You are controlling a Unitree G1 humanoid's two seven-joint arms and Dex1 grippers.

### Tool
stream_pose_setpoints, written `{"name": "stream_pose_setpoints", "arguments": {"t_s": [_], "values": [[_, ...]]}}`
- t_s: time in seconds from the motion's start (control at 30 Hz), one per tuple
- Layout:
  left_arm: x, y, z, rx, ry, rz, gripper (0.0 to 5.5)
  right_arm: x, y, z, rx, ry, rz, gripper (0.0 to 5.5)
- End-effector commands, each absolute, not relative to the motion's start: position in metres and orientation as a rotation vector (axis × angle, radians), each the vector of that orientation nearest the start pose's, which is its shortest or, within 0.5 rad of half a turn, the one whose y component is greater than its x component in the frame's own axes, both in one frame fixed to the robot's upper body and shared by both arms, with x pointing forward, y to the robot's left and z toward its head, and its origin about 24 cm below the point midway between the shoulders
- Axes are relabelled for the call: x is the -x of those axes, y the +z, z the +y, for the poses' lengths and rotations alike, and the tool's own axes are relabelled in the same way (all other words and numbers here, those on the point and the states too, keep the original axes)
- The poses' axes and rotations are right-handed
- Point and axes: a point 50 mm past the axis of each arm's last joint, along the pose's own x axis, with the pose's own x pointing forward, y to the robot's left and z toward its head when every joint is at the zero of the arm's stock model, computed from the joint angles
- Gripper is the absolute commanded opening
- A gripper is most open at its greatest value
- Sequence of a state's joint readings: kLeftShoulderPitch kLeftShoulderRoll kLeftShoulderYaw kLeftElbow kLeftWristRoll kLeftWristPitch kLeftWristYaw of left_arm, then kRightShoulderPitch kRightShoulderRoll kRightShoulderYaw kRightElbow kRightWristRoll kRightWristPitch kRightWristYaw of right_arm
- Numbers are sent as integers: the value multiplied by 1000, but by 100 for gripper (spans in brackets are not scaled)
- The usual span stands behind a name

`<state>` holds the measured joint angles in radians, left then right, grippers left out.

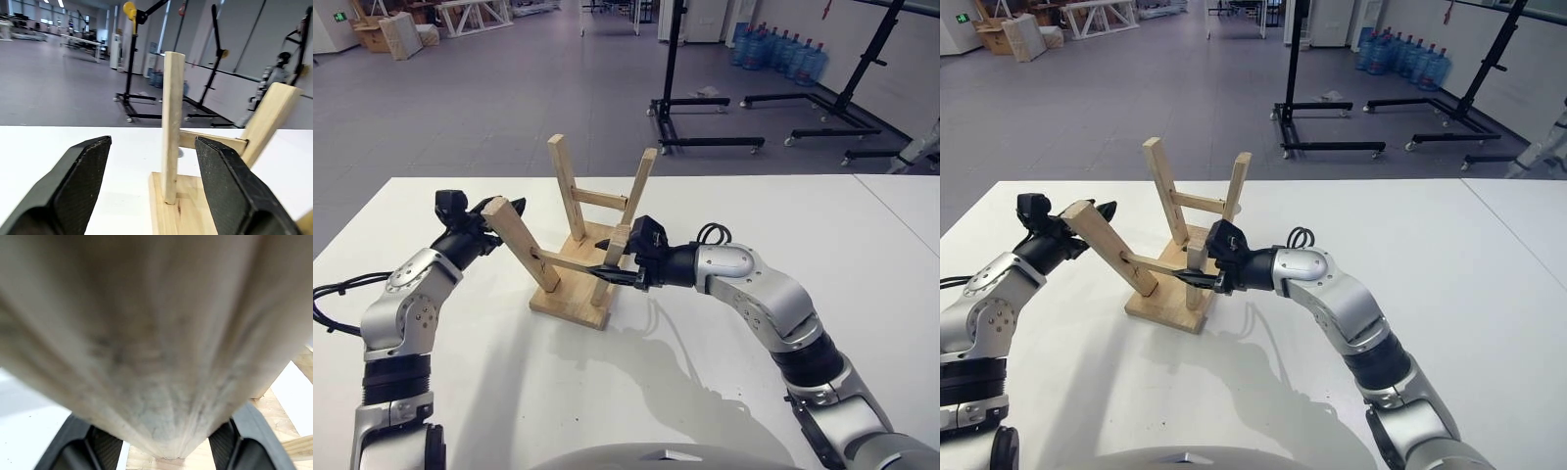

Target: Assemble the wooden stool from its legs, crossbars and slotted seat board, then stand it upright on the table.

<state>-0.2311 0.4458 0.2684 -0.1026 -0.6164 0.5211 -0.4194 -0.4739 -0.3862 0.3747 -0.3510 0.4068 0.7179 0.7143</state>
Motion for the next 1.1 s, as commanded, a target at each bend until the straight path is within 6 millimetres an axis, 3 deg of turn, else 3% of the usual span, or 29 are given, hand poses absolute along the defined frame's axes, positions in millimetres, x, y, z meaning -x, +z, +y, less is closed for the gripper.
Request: {"name": "stream_pose_setpoints", "arguments": {"t_s": [0.03,0.27,0.53,0.7,0.97,1.1], "values": [[-270,115,165,282,-664,86,313,-251,105,-42,213,1295,405,213],[-269,103,177,300,-601,120,313,-248,98,-46,152,1271,409,213],[-280,96,190,285,-496,133,313,-249,85,-55,152,1226,426,351],[-290,98,218,245,-378,125,313,-253,71,-70,196,1184,471,445],[-295,135,289,188,-178,15,313,-257,72,-107,126,1111,485,449],[-260,155,325,73,-262,38,313,-261,75,-147,158,1051,501,449]]}}
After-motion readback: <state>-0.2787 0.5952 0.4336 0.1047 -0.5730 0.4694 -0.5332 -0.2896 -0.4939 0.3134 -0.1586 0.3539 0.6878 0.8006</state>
